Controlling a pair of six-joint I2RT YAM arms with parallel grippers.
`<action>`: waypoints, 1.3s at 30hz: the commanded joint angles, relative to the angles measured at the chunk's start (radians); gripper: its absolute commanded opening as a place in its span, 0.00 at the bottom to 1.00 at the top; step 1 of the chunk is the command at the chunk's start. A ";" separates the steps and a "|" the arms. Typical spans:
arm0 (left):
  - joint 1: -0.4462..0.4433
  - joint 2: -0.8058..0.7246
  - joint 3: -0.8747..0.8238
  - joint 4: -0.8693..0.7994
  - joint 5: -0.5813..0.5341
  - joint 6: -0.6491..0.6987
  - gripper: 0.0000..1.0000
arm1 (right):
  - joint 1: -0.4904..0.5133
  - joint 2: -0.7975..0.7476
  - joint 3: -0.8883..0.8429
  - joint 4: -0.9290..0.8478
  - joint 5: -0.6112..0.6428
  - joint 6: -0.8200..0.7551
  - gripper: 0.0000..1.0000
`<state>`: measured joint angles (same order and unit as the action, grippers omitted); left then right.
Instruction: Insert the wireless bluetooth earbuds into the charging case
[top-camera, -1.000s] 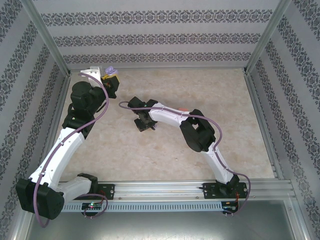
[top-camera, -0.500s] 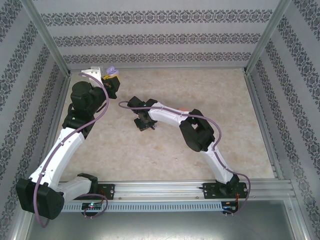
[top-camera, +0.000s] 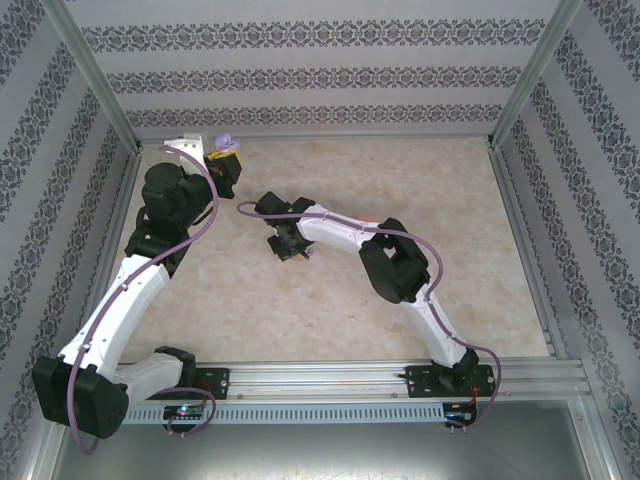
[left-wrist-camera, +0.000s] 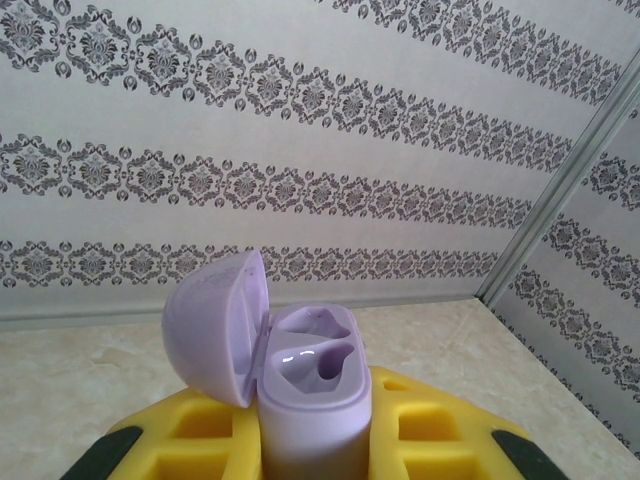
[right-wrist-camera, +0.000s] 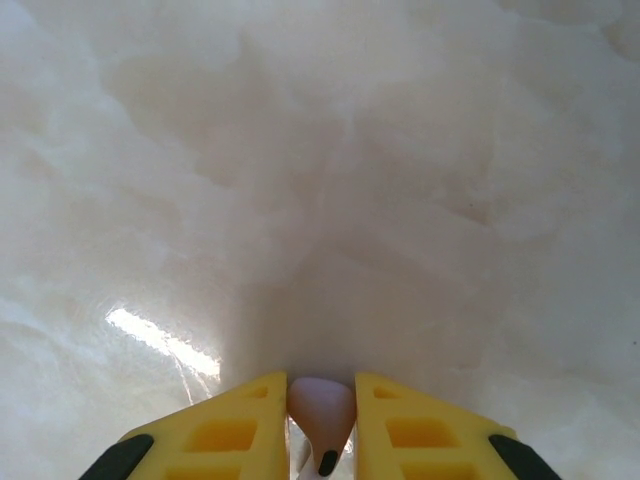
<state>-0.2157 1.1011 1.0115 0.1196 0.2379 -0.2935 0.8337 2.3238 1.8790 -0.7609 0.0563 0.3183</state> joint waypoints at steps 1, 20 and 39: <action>0.003 0.008 -0.007 0.005 0.032 0.002 0.00 | -0.015 -0.080 -0.044 0.034 0.021 0.011 0.21; 0.004 -0.019 -0.112 0.180 0.158 0.085 0.00 | -0.134 -0.473 -0.292 0.133 0.079 0.030 0.21; -0.246 0.111 -0.244 0.516 0.299 0.462 0.00 | -0.236 -0.897 -0.352 0.174 0.092 -0.007 0.21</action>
<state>-0.4438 1.1954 0.7933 0.4858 0.5045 0.0704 0.6056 1.4723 1.5440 -0.6094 0.1322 0.3302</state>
